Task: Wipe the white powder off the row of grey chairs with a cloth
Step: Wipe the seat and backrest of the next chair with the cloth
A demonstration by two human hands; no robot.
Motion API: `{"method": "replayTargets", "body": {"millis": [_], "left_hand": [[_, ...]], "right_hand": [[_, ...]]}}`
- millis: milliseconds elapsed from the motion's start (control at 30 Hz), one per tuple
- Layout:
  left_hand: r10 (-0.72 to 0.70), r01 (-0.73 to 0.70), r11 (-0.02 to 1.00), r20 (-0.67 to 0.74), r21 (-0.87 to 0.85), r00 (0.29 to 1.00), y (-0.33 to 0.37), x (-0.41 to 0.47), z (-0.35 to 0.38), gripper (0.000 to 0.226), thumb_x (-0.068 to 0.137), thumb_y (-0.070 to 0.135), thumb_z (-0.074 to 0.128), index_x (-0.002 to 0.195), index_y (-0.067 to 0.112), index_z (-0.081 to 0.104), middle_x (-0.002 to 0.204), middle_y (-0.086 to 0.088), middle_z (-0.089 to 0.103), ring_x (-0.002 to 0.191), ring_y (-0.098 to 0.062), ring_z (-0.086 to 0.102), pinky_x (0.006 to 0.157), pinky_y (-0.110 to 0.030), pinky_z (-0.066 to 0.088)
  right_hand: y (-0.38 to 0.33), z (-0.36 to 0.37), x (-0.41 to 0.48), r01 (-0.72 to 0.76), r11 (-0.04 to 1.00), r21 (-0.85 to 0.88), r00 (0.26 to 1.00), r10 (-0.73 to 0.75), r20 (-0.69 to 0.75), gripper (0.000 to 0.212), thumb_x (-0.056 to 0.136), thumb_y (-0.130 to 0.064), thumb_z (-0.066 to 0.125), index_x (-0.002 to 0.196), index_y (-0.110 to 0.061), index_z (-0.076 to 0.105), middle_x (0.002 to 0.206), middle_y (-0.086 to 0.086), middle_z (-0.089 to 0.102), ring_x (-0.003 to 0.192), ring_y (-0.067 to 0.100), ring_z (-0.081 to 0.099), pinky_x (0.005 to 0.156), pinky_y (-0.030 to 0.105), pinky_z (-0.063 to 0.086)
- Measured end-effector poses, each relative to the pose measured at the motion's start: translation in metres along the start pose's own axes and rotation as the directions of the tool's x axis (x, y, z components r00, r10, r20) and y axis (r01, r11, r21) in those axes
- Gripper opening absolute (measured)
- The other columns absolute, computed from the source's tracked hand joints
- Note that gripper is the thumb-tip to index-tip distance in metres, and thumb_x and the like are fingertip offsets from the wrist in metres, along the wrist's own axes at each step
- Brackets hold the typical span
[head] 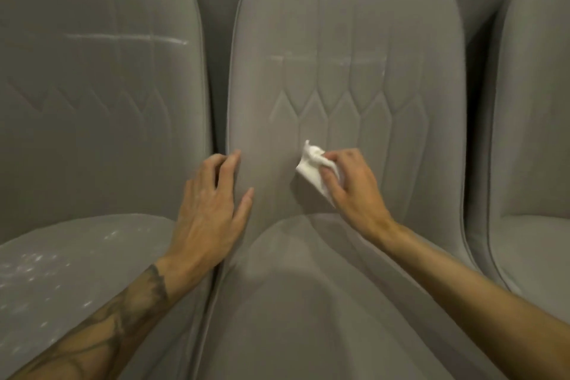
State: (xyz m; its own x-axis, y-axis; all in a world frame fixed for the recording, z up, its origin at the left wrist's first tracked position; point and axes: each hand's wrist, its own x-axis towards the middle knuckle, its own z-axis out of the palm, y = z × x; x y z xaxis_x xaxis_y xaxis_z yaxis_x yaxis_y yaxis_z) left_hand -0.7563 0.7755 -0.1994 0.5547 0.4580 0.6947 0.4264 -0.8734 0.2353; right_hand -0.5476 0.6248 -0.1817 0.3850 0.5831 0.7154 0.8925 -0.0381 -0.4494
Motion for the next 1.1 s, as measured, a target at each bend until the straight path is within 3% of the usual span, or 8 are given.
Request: {"method": "replayTargets", "body": {"millis": [133, 267, 400, 567, 700, 800, 967, 1100], "left_hand": [[0.005, 0.004, 0.998, -0.136, 0.06, 0.991, 0.004, 0.048, 0.008, 0.064, 0.101, 0.043, 0.05, 0.152, 0.008, 0.038, 0.138, -0.019, 0.044, 0.126, -0.039, 0.047, 0.106, -0.052, 0.037], [0.024, 0.009, 0.989, -0.226, 0.147, 0.974, -0.003, 0.09, 0.009, 0.059, 0.103, 0.043, 0.045, 0.149, 0.006, 0.04, 0.14, -0.018, 0.048, 0.129, -0.037, 0.048, 0.112, -0.058, 0.028], [0.051, -0.028, 0.996, -0.271, 0.088, 0.961, -0.007, 0.116, 0.012, 0.056, 0.102, 0.041, 0.046, 0.147, 0.008, 0.04, 0.141, -0.014, 0.049, 0.132, -0.031, 0.047, 0.12, -0.062, 0.018], [0.03, -0.019, 0.999, -0.279, 0.042, 0.96, -0.01, 0.119, 0.017, 0.058, 0.102, 0.041, 0.045, 0.149, 0.008, 0.037, 0.14, -0.014, 0.053, 0.129, -0.034, 0.052, 0.126, -0.062, 0.003], [0.031, -0.02, 0.999, -0.295, 0.041, 0.955, -0.008, 0.118, 0.019, 0.058, 0.101, 0.039, 0.046, 0.148, 0.007, 0.037, 0.132, -0.019, 0.057, 0.123, -0.036, 0.054, 0.126, -0.063, 0.003], [0.033, -0.016, 0.998, -0.31, 0.056, 0.95, -0.008, 0.118, 0.021, 0.059, 0.1, 0.038, 0.047, 0.148, 0.006, 0.036, 0.131, -0.02, 0.058, 0.12, -0.041, 0.057, 0.126, -0.062, 0.004], [0.028, -0.016, 0.999, -0.301, 0.042, 0.953, -0.008, 0.117, 0.022, 0.06, 0.099, 0.039, 0.046, 0.147, 0.005, 0.037, 0.129, -0.022, 0.057, 0.118, -0.042, 0.056, 0.126, -0.062, 0.003], [0.008, 0.003, 0.999, -0.305, 0.035, 0.952, -0.007, 0.118, 0.021, 0.061, 0.099, 0.04, 0.046, 0.148, 0.004, 0.038, 0.124, -0.026, 0.059, 0.12, -0.041, 0.051, 0.127, -0.052, -0.001]], "right_hand": [[0.027, -0.031, 0.049, 0.049, 0.983, -0.177, 0.977, -0.084, -0.196, 0.015, 0.099, -0.012, 0.056, 0.112, -0.006, 0.061, 0.108, 0.01, 0.051, 0.102, 0.026, 0.051, 0.091, 0.029, 0.041], [0.051, -0.067, 0.091, 0.071, 0.89, -0.45, 0.902, -0.25, -0.351, 0.024, 0.099, -0.02, 0.055, 0.12, -0.008, 0.056, 0.123, 0.014, 0.046, 0.108, 0.03, 0.047, 0.092, 0.036, 0.041], [0.087, -0.065, 0.085, 0.075, 0.75, -0.657, 0.901, -0.333, -0.277, 0.028, 0.102, -0.026, 0.053, 0.123, -0.008, 0.053, 0.13, 0.018, 0.048, 0.116, 0.035, 0.047, 0.099, 0.043, 0.039], [0.099, -0.08, 0.102, 0.135, 0.655, -0.744, 0.903, -0.39, -0.179, 0.032, 0.102, -0.029, 0.052, 0.121, -0.003, 0.054, 0.122, 0.021, 0.051, 0.104, 0.036, 0.047, 0.09, 0.042, 0.037], [0.079, -0.126, 0.188, 0.006, 0.644, -0.765, 0.888, -0.354, -0.292, 0.033, 0.103, -0.03, 0.037, 0.12, -0.005, 0.049, 0.119, 0.021, 0.048, 0.1, 0.035, 0.045, 0.083, 0.043, 0.038], [0.081, -0.128, 0.181, -0.044, 0.671, -0.74, 0.874, -0.333, -0.355, 0.033, 0.105, -0.034, 0.038, 0.119, -0.006, 0.049, 0.119, 0.02, 0.048, 0.1, 0.035, 0.045, 0.084, 0.045, 0.04], [0.098, -0.13, 0.138, 0.165, 0.561, -0.811, 0.91, -0.404, -0.094, 0.028, 0.103, -0.029, 0.045, 0.117, -0.005, 0.052, 0.118, 0.02, 0.049, 0.104, 0.038, 0.047, 0.087, 0.045, 0.037], [0.081, -0.152, 0.227, 0.033, 0.673, -0.739, 0.906, -0.333, -0.263, 0.038, 0.102, -0.035, 0.035, 0.121, -0.006, 0.049, 0.123, 0.02, 0.046, 0.105, 0.037, 0.046, 0.087, 0.044, 0.039]]}}
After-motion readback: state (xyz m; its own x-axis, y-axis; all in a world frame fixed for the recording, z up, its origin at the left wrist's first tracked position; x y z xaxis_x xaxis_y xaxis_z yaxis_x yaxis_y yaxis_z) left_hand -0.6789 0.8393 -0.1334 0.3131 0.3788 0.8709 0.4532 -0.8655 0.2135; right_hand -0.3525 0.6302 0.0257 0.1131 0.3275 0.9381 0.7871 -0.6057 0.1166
